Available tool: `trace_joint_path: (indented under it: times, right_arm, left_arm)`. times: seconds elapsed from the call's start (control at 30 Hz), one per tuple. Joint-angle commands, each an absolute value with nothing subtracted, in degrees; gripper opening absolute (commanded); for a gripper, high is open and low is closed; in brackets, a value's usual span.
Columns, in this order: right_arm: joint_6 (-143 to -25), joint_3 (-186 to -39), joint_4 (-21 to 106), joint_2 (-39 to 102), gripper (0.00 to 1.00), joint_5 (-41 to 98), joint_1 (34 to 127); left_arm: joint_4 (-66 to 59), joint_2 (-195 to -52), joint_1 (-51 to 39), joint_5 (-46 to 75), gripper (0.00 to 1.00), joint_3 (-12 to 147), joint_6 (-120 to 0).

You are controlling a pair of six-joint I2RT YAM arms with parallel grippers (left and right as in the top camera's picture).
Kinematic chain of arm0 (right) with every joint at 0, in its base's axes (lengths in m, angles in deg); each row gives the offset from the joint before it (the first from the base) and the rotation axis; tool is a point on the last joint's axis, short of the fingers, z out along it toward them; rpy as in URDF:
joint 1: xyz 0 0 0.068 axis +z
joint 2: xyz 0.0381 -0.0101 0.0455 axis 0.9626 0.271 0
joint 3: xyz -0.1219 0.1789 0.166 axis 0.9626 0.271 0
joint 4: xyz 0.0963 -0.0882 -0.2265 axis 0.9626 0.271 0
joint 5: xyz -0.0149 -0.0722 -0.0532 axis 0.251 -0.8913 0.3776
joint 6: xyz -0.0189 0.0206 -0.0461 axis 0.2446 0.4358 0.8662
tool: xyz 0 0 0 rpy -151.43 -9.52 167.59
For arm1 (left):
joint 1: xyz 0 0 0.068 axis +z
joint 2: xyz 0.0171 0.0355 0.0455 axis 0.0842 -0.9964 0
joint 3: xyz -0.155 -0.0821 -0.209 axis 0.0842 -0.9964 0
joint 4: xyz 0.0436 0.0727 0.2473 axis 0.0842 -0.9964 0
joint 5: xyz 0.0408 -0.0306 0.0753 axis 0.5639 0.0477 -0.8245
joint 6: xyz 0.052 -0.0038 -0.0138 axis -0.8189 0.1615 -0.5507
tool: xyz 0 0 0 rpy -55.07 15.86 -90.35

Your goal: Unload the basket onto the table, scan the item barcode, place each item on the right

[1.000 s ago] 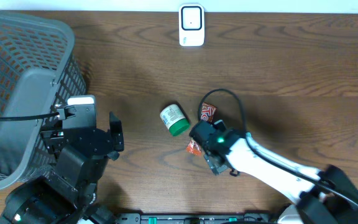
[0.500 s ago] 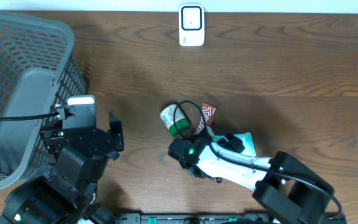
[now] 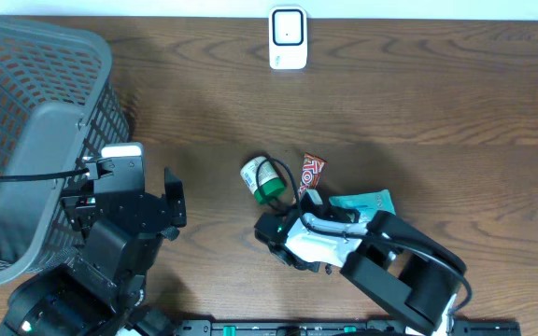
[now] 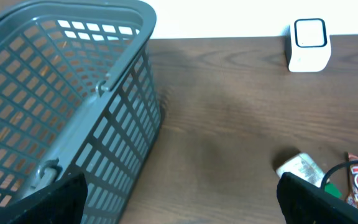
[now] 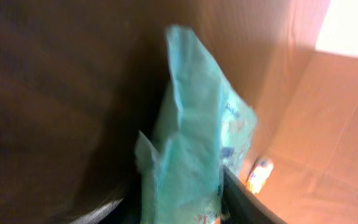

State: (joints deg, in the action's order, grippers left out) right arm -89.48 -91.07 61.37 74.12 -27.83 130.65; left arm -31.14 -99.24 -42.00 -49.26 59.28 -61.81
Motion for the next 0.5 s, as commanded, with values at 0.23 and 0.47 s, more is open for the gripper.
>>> trace_joint_path:
  times: [0.23,0.47]
  right_arm:
    - [-91.70,-96.20,65.35,76.66,0.01,-7.39,130.09]
    - [-86.61,-106.91,69.39,67.63,0.01,11.38,129.04]
  left_arm:
    - [-31.25,-99.05,-41.80,-49.98,0.98,59.65,-61.55]
    - [-31.25,-99.05,-41.80,-49.98,0.98,59.65,-61.57]
